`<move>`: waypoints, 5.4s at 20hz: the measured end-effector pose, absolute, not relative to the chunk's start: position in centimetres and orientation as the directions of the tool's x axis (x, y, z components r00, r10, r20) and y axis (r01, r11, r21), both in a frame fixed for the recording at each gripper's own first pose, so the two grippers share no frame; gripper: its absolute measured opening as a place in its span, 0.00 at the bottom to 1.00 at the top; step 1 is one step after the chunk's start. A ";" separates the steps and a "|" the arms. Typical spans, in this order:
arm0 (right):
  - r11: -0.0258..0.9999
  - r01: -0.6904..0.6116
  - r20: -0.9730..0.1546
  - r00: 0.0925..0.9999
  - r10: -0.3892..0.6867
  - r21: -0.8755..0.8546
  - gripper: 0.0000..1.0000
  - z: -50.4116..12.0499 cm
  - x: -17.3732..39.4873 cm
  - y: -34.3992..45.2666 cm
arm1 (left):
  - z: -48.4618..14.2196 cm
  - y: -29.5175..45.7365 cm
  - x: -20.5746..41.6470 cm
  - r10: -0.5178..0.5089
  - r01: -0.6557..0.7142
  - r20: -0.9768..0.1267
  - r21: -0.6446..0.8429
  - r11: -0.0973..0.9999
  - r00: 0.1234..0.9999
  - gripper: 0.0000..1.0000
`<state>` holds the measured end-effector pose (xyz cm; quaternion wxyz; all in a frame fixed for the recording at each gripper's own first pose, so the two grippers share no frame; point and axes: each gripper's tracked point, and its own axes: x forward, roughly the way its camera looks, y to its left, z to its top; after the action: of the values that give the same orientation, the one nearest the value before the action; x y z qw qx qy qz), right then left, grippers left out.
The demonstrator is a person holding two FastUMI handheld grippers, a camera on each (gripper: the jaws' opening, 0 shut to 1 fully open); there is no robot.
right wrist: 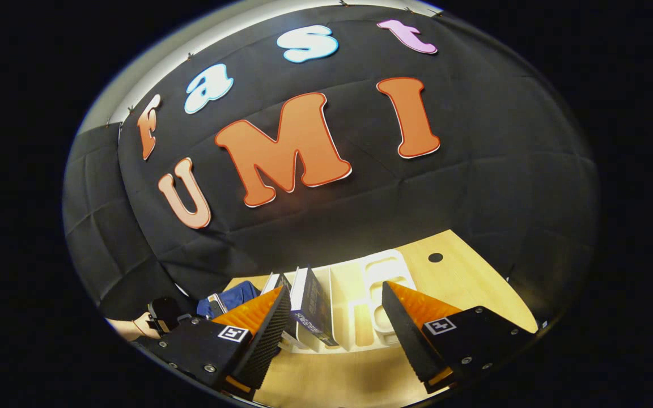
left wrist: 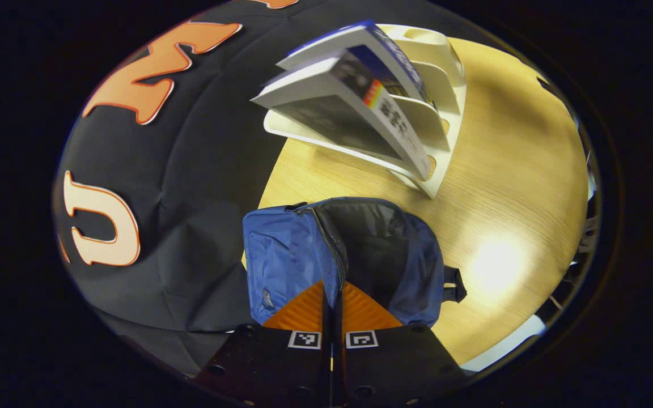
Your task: Open the schoolbag, grab two books from the bookshelf and put them into the schoolbag.
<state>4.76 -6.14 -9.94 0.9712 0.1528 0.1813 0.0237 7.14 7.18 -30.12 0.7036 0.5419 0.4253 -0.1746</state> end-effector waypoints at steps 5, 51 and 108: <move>0.985 0.001 -0.375 0.925 0.064 0.171 0.96 -8.2 6.4 -0.9 | -25.2 9.7 10.6 0.091 0.766 -0.874 0.465 0.445 0.477 0.01; 0.997 -0.004 -0.943 0.323 0.079 0.083 0.25 -22.3 16.8 12.0 | -22.1 14.0 17.2 -0.163 0.834 -0.914 0.251 0.491 0.371 0.02; 0.587 0.429 -0.701 0.604 0.378 0.687 0.97 -41.4 15.9 30.8 | -20.8 9.1 15.0 -0.163 0.889 -0.925 0.264 0.375 0.344 0.01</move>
<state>15.85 30.84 -41.38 0.7719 0.4543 0.4444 -0.0164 15.01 9.13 -20.76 0.7057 0.4170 0.4351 -0.3726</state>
